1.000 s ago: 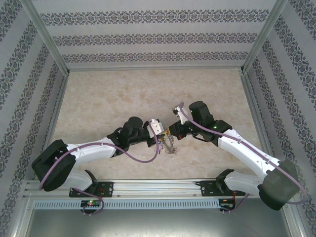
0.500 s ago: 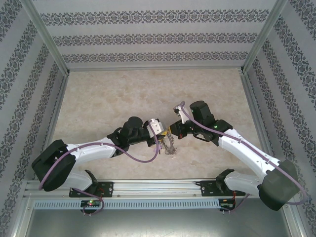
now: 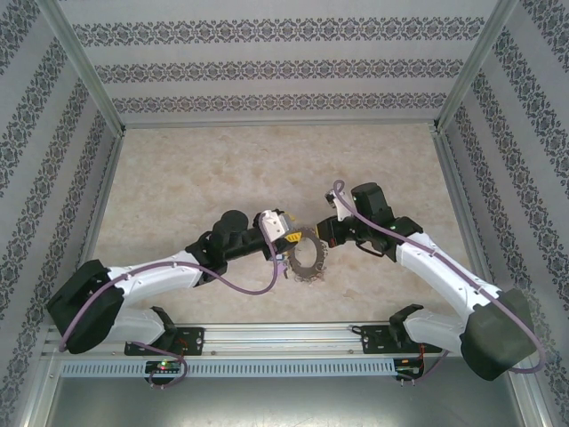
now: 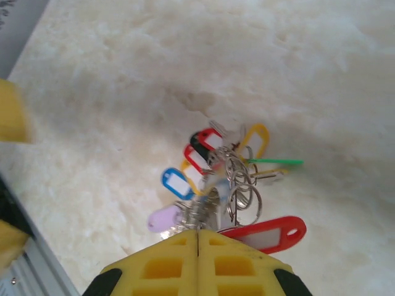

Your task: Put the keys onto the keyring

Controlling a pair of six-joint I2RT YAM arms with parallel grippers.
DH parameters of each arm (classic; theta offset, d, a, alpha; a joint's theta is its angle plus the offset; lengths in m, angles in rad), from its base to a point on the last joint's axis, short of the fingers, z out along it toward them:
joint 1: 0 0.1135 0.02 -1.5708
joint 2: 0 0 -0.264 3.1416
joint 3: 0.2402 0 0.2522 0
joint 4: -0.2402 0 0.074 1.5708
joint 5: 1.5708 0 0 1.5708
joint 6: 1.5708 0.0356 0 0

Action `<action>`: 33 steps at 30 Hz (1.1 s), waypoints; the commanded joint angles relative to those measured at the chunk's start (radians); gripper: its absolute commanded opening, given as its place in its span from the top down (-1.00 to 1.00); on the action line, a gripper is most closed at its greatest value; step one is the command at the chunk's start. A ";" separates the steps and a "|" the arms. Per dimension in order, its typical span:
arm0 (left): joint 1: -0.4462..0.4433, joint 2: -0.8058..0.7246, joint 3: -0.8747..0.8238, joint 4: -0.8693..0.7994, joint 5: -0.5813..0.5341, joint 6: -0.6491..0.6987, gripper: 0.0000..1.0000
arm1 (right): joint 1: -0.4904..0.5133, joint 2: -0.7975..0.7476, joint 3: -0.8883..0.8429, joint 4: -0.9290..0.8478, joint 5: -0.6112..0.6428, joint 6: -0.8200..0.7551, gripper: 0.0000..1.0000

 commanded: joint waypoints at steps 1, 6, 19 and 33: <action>-0.001 -0.034 -0.010 0.040 -0.035 -0.024 0.16 | -0.028 0.010 -0.034 -0.015 0.028 0.038 1.00; -0.001 -0.045 -0.018 0.034 -0.071 -0.033 0.07 | -0.067 0.034 -0.077 -0.033 0.044 0.051 1.00; -0.001 -0.046 -0.008 -0.017 -0.104 -0.033 0.12 | -0.126 0.110 -0.140 -0.082 0.344 0.178 0.65; -0.001 -0.093 -0.073 -0.042 -0.164 -0.143 0.10 | -0.128 -0.067 -0.243 -0.124 0.245 0.388 0.11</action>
